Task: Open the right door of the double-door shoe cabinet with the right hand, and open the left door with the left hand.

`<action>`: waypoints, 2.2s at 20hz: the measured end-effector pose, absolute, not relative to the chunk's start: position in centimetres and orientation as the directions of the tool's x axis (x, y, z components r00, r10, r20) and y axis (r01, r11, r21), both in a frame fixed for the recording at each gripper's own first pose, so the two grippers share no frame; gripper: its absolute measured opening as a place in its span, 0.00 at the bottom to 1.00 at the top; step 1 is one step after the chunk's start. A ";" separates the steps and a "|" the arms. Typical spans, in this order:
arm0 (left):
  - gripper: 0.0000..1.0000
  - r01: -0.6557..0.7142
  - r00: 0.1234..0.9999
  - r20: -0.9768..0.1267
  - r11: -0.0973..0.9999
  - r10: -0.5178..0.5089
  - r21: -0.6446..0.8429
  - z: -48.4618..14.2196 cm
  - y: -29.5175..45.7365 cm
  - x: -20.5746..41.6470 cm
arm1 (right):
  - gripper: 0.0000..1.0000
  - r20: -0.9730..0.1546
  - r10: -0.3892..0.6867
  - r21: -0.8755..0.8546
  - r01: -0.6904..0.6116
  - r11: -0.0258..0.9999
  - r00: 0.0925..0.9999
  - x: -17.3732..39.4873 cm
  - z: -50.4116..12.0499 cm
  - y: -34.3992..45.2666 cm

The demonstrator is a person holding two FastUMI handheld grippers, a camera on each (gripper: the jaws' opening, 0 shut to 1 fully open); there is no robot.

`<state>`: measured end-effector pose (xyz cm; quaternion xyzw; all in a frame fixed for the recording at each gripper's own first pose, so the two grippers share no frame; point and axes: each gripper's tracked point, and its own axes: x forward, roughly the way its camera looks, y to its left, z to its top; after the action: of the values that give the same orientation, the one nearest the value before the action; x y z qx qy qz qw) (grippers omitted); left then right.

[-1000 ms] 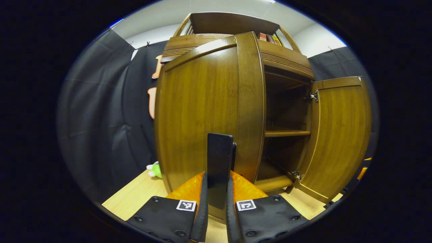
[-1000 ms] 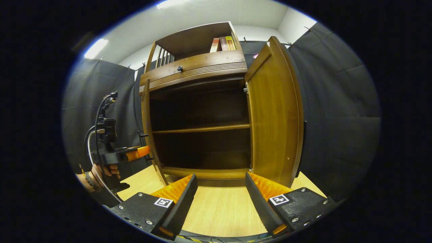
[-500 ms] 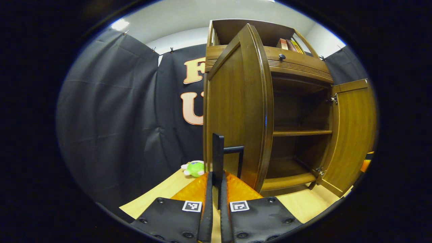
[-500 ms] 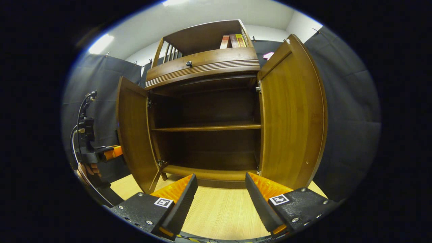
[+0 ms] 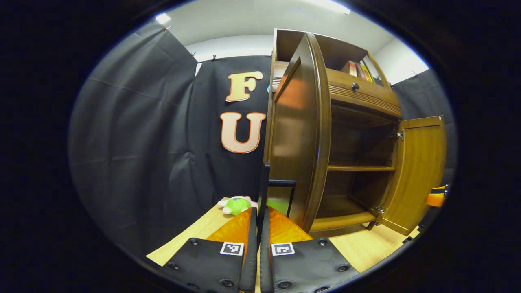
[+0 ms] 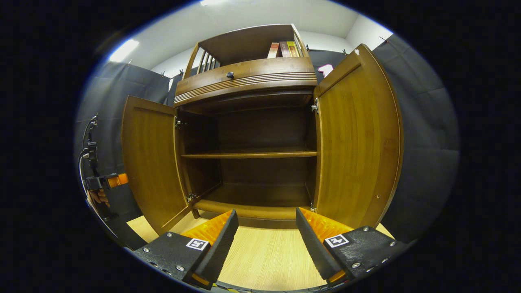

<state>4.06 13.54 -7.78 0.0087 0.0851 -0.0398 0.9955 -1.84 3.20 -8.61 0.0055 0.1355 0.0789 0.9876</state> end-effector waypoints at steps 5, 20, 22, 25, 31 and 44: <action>0.17 0.176 0.970 -0.171 0.984 -0.173 0.002 -7.7 15.9 4.4 | 0.88 -0.262 0.140 0.035 -0.136 0.990 0.955 -2.1 -8.2 4.0; 0.09 0.148 0.968 -0.206 0.989 -0.142 0.015 -6.1 18.2 -1.6 | 0.88 -0.288 0.152 0.024 -0.152 0.988 0.945 -1.3 -8.8 3.0; 0.09 0.165 0.969 -0.189 0.986 -0.157 0.023 -4.7 15.6 -2.5 | 0.88 -0.288 0.155 0.030 -0.153 0.988 0.945 -1.1 -8.8 2.7; 0.09 0.181 0.970 -0.166 0.984 -0.177 0.006 -3.4 10.8 -2.3 | 0.88 -0.284 0.172 0.039 -0.167 0.985 0.943 -0.9 -8.6 2.7; 0.10 0.162 0.983 -0.090 0.987 -0.159 0.025 -1.9 3.2 0.9 | 0.88 -0.271 0.164 0.013 -0.167 0.986 0.948 -2.1 -7.9 1.5; 0.36 0.170 0.979 -0.118 0.985 -0.167 0.023 -6.1 -4.1 1.5 | 0.88 -0.267 0.164 0.016 -0.165 0.986 0.950 -3.5 -8.1 1.3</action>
<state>1.48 -4.08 -6.13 0.0163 0.0581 -0.0848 0.9946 -3.54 1.32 -8.11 -0.0030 0.1348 0.0833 0.9874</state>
